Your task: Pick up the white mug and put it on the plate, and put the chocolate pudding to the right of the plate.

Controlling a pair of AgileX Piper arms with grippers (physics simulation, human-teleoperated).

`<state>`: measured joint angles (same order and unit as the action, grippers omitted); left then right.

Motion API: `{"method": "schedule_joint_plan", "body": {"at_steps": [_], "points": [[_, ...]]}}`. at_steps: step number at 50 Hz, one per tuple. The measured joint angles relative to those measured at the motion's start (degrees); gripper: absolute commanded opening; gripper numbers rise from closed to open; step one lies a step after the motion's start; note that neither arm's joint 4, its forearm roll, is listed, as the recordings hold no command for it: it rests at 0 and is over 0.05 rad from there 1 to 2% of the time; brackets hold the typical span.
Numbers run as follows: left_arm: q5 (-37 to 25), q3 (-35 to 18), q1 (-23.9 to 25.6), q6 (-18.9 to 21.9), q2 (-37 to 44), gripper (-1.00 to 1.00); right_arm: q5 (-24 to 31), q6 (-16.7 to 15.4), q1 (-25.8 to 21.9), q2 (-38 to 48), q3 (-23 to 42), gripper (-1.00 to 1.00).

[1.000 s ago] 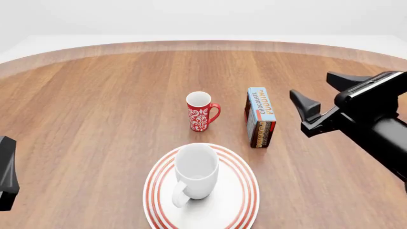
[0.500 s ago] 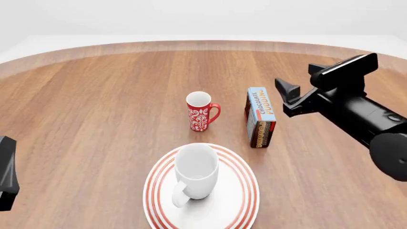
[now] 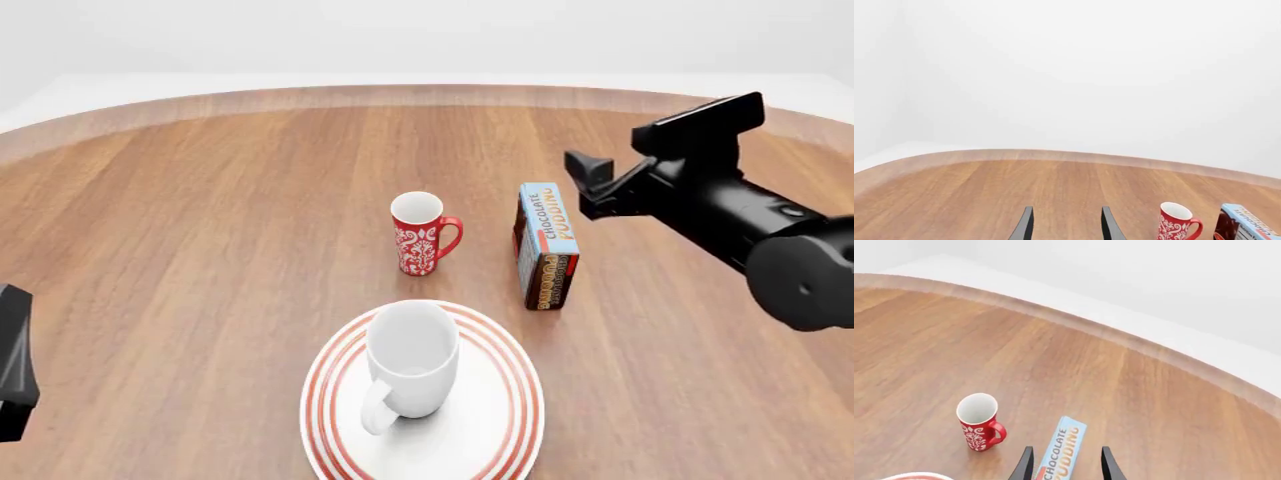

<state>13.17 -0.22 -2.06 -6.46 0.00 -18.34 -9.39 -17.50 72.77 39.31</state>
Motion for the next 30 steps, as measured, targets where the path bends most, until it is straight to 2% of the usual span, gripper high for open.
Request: {"method": "schedule_joint_plan", "body": {"at_steps": [30], "points": [[0.1,0.0,0.0,-0.2,0.0,1.0,5.4,7.3,1.5,2.4,4.9,1.0]]}}
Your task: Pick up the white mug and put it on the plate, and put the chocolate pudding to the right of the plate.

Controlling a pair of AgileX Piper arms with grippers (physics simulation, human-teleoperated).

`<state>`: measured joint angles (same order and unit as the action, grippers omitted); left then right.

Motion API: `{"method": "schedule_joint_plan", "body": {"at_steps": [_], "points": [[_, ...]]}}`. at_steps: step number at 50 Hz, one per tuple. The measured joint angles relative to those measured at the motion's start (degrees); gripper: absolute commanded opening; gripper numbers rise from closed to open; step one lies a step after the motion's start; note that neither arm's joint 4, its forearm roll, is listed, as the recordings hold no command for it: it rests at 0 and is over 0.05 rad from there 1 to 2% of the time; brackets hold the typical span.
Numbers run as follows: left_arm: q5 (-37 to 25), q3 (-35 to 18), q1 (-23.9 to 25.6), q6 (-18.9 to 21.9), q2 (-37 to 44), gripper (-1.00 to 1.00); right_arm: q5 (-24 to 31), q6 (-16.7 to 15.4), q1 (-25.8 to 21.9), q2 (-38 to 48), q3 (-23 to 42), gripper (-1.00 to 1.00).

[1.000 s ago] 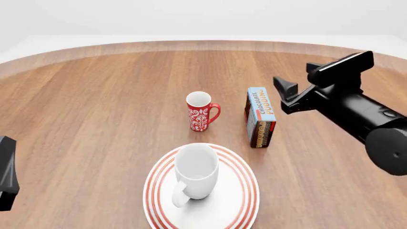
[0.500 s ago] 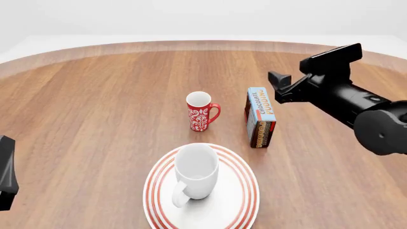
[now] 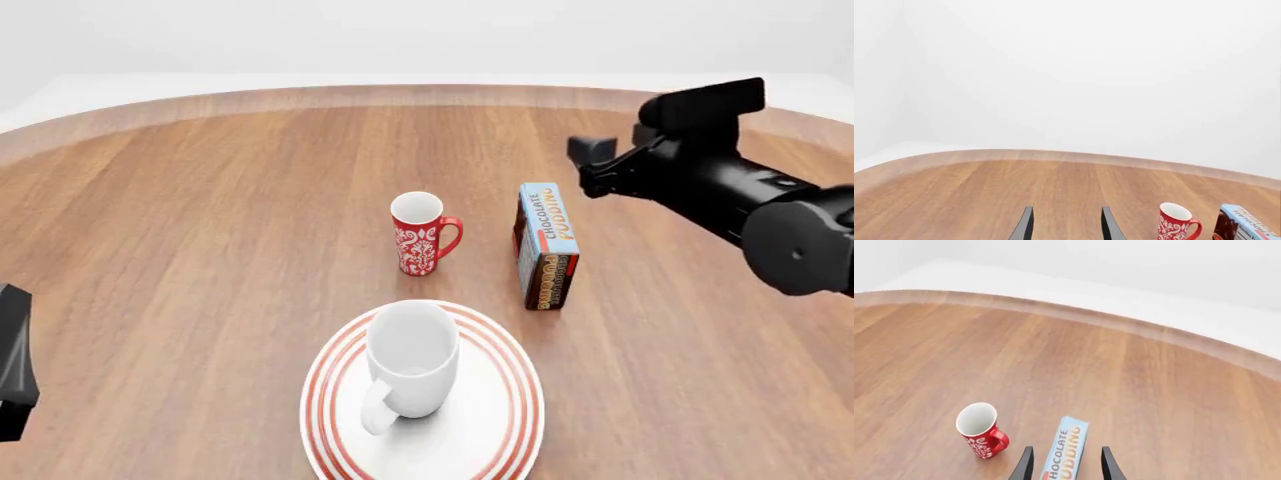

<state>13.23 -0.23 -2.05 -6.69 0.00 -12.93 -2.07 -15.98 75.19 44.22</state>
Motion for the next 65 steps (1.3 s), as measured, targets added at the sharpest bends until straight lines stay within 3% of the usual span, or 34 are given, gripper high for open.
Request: {"method": "schedule_joint_plan", "body": {"at_steps": [27,65], "points": [[0.1,0.0,0.1,-0.3,0.0,1.0,2.4,4.4,1.4,1.6,2.9,1.0],[0.2,0.1,0.2,-0.4,0.0,1.0,1.4,7.1,2.0,6.0,3.9,1.0]]}}
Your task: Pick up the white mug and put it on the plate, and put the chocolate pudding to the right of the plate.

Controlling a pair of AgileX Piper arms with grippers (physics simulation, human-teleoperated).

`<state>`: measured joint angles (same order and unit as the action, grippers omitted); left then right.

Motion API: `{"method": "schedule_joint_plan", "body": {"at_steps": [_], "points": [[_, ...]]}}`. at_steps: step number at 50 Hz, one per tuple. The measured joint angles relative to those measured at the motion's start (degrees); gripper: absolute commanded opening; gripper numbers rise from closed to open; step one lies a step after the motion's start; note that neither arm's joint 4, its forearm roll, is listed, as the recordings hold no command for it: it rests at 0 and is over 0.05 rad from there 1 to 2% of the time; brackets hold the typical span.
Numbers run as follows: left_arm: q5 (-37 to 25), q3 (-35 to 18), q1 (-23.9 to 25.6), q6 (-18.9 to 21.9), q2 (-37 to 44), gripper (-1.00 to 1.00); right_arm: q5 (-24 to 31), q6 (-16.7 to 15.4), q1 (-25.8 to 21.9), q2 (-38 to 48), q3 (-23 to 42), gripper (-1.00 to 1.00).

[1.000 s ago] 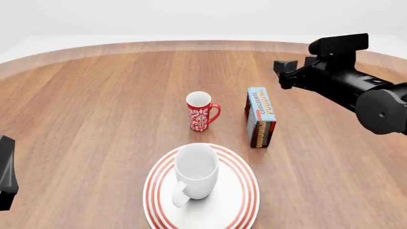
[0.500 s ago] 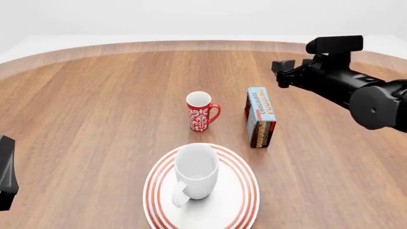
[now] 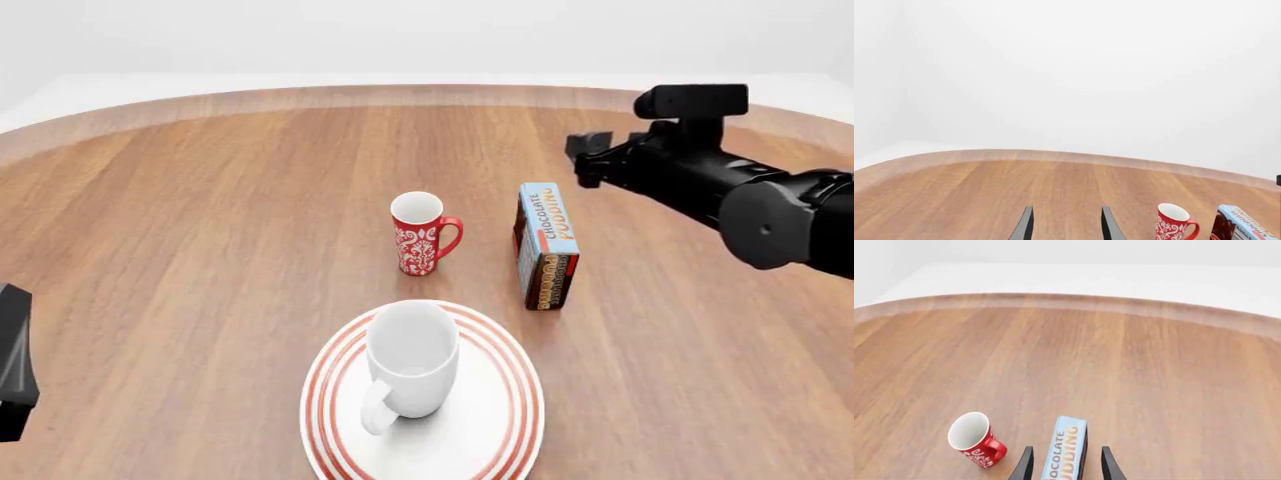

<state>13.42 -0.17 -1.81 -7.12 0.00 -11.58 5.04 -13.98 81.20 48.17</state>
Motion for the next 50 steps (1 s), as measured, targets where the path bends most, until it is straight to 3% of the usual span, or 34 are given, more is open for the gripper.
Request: {"method": "schedule_joint_plan", "body": {"at_steps": [50], "points": [[0.1,0.0,0.0,-0.3,0.0,1.0,-1.1,-1.2,-0.7,5.1,1.6,1.0]]}}
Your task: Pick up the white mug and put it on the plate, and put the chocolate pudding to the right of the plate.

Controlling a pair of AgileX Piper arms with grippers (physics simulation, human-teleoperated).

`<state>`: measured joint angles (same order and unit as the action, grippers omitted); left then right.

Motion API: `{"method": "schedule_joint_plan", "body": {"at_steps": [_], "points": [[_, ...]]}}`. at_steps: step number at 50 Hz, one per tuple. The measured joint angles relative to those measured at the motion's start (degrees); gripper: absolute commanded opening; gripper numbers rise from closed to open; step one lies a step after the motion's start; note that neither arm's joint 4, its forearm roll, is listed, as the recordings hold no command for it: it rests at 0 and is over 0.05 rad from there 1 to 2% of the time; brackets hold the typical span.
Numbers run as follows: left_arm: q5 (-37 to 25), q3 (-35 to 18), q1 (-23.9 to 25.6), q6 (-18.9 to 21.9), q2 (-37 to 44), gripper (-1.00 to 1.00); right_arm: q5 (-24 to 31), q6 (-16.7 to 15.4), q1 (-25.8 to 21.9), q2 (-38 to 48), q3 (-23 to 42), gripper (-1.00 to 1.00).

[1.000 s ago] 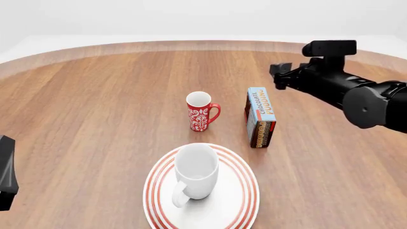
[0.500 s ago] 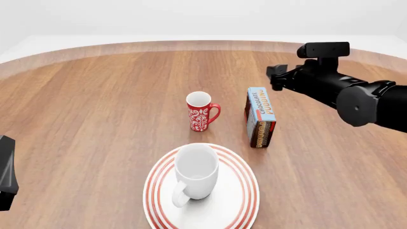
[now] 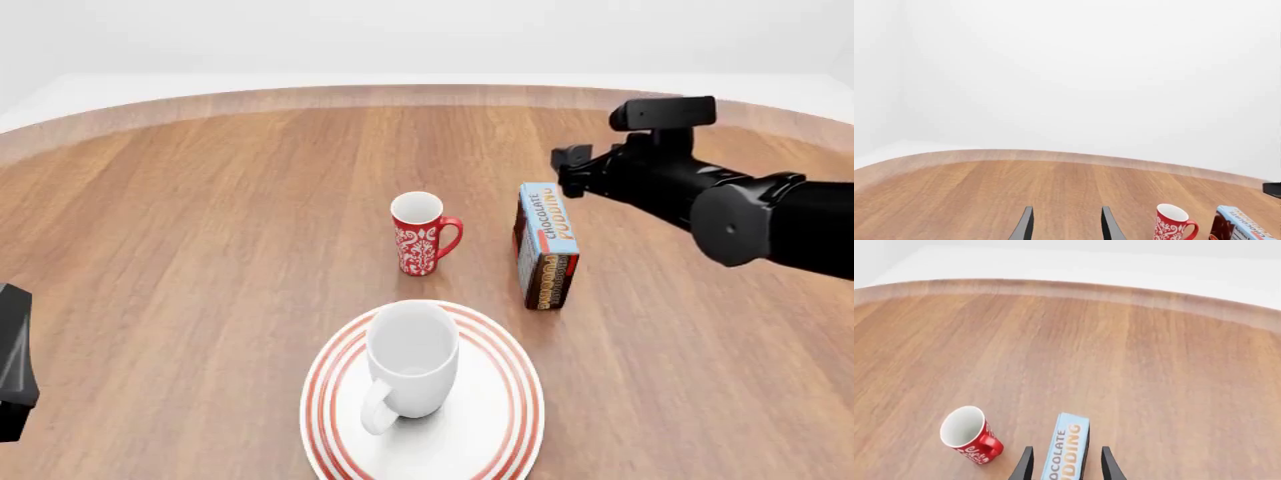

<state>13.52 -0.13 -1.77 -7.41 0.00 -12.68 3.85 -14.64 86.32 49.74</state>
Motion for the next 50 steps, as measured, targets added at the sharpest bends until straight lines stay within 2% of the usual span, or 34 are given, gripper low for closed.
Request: {"method": "schedule_joint_plan", "body": {"at_steps": [50], "points": [[0.2,0.0,0.1,-0.7,0.0,1.0,-1.6,-2.6,-0.9,4.9,1.1,1.0]]}}
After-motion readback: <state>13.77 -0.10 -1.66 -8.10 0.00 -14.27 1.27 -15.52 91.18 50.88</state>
